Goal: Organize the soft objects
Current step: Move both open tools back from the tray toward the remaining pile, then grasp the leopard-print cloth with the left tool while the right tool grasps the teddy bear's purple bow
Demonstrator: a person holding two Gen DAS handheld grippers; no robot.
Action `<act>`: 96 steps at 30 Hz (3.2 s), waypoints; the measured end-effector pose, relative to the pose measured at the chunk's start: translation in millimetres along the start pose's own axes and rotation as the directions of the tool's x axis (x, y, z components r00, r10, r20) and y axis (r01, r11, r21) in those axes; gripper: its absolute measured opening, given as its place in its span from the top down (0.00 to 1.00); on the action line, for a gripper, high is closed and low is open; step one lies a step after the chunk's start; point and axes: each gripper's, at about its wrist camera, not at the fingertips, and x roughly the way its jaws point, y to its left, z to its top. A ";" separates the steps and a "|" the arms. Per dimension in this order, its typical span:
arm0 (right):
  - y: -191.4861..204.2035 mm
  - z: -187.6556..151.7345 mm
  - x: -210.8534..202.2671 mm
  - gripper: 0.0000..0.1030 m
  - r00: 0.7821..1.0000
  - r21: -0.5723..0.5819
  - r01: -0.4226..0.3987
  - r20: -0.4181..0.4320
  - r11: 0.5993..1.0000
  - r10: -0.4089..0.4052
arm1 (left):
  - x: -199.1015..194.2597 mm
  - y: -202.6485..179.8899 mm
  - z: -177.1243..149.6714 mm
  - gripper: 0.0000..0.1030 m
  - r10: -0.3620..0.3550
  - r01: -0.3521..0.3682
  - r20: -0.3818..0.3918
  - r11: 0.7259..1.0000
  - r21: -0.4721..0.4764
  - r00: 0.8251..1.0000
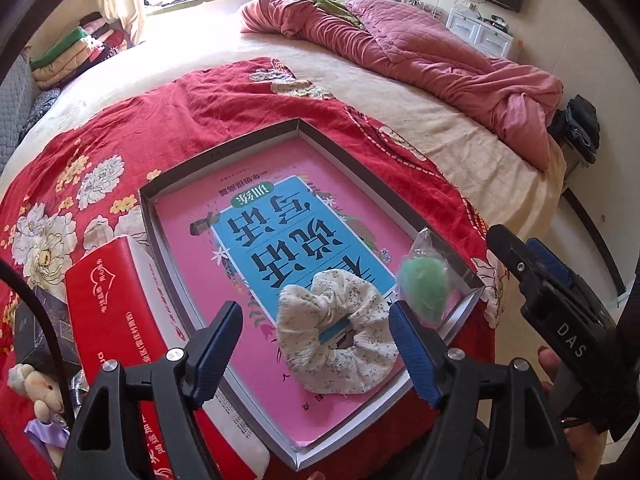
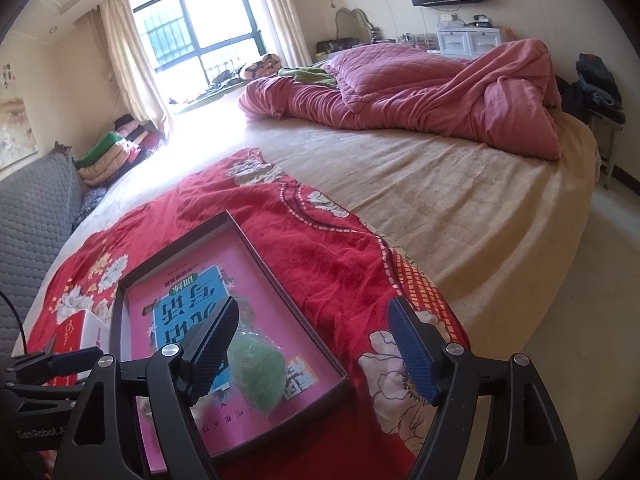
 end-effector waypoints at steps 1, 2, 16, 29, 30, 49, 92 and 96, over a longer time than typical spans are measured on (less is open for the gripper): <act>1.2 0.3 -1.5 0.24 1.000 -0.005 0.001 0.000 1.000 -0.001 | -4.4 1.3 -0.2 0.26 0.004 -0.004 0.007 1.000 -0.004 1.000; 2.5 0.4 -3.1 0.24 1.000 -0.007 0.006 0.001 1.000 -0.006 | -9.2 2.7 -0.5 0.26 0.004 -0.003 0.020 1.000 -0.007 1.000; 43.6 5.7 -42.3 0.24 0.997 -0.116 0.038 0.068 0.993 -0.031 | -66.9 29.7 -22.9 0.22 0.027 -0.023 0.124 0.999 -0.040 0.992; 82.7 -5.0 -67.6 0.24 0.998 -0.217 0.031 0.064 0.976 -0.017 | -97.3 71.1 -53.7 0.22 0.032 -0.012 0.142 0.990 -0.137 0.989; 86.4 -4.6 -71.1 0.24 0.998 -0.221 0.020 0.064 0.975 -0.006 | -100.2 73.6 -55.2 0.22 0.035 -0.015 0.146 0.990 -0.140 0.989; 171.1 -12.5 -121.3 0.24 0.985 -0.349 -0.118 0.075 0.930 0.153 | -150.1 128.5 -87.6 0.22 0.069 -0.026 0.189 0.975 -0.220 0.980; 264.4 -51.7 -152.7 0.24 0.942 -0.489 -0.309 -0.040 0.815 0.333 | -213.8 265.1 -158.5 0.22 0.252 -0.159 0.145 0.871 -0.466 0.957; 273.8 -59.7 -147.2 0.24 0.939 -0.502 -0.323 -0.063 0.802 0.339 | -201.3 271.3 -169.2 0.22 0.255 -0.179 0.107 0.869 -0.462 0.961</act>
